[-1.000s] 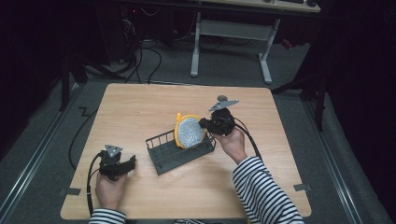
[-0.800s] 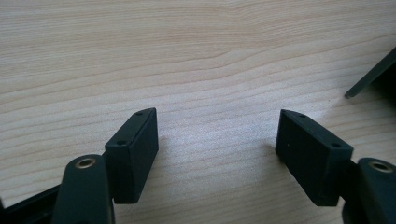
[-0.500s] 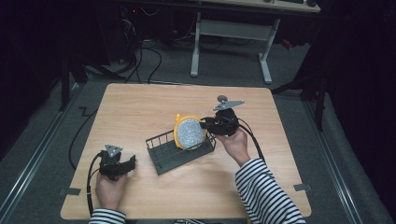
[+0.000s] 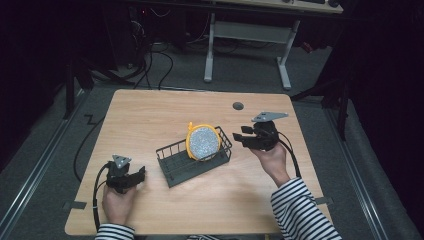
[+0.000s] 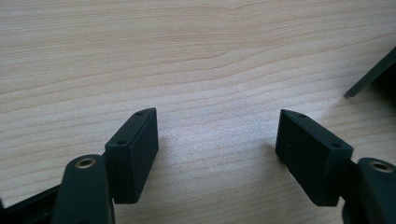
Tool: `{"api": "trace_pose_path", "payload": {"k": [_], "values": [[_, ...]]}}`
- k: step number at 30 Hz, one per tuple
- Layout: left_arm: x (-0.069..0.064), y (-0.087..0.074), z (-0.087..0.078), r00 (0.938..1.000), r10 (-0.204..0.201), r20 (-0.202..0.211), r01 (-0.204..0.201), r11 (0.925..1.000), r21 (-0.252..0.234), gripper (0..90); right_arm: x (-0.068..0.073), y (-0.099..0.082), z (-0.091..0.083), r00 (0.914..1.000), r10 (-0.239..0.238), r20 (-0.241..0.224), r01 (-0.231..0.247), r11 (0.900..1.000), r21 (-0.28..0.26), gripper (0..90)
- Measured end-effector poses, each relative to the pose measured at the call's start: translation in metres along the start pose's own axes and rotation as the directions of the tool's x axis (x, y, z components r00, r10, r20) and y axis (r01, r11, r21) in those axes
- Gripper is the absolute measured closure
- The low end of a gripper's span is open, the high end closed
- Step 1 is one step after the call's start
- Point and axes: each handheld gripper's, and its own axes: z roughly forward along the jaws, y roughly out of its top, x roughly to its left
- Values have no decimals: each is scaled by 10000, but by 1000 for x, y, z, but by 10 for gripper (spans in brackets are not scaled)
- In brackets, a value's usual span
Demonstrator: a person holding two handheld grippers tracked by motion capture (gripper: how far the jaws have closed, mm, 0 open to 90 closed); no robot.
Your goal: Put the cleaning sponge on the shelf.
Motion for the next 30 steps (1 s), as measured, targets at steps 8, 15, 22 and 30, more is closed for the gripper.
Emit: {"api": "trace_pose_path", "payload": {"k": [8,15,22,30], "values": [[0,0,0,10000,4,2,-4,10000,2,305,-15,-41,-26,9968,632,499,-628,9980,-85,501],[0,0,0,10000,30,14,-30,10000,20,304,-30,-108,-23,9784,1392,1526,-1436,9895,183,461],[0,0,0,10000,26,13,-26,10000,19,304,-36,-156,-13,9546,1739,2418,-1932,9794,582,416],[0,0,0,10000,31,19,-31,10000,19,304,-32,-166,-10,9496,1271,2865,-1544,9852,745,401]]}}
